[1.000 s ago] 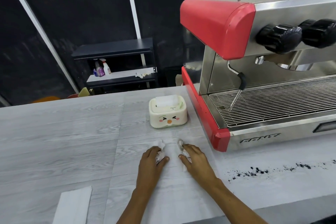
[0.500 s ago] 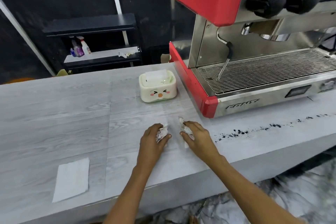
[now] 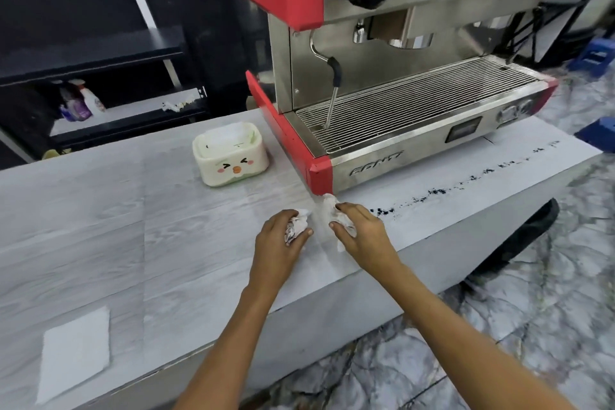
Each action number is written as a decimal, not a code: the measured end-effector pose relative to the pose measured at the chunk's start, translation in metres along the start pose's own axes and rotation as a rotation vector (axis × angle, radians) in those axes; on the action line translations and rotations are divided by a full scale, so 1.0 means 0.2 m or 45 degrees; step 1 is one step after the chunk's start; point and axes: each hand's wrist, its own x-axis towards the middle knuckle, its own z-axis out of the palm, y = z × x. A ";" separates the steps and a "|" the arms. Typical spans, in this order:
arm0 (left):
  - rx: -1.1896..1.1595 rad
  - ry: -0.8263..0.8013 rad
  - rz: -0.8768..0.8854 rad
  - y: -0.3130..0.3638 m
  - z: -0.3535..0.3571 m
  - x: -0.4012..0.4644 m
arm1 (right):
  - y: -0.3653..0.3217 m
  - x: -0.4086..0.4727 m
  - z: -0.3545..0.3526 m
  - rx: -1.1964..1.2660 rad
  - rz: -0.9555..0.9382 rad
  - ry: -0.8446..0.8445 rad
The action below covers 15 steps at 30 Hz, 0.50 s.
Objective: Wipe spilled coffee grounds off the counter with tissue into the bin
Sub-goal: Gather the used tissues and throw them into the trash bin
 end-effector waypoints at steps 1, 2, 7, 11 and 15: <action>0.004 -0.005 0.014 0.03 0.03 0.00 | 0.03 -0.01 -0.04 -0.004 0.008 0.010; 0.010 -0.009 0.022 0.06 0.07 0.01 | 0.05 -0.02 -0.07 -0.004 0.017 0.019; 0.010 -0.044 0.044 0.26 0.28 0.01 | 0.23 -0.10 -0.31 0.002 0.050 0.060; -0.012 -0.079 0.061 0.44 0.49 -0.02 | 0.39 -0.20 -0.53 -0.007 0.108 0.086; -0.022 -0.116 0.087 0.61 0.72 -0.04 | 0.55 -0.29 -0.74 -0.058 0.158 0.089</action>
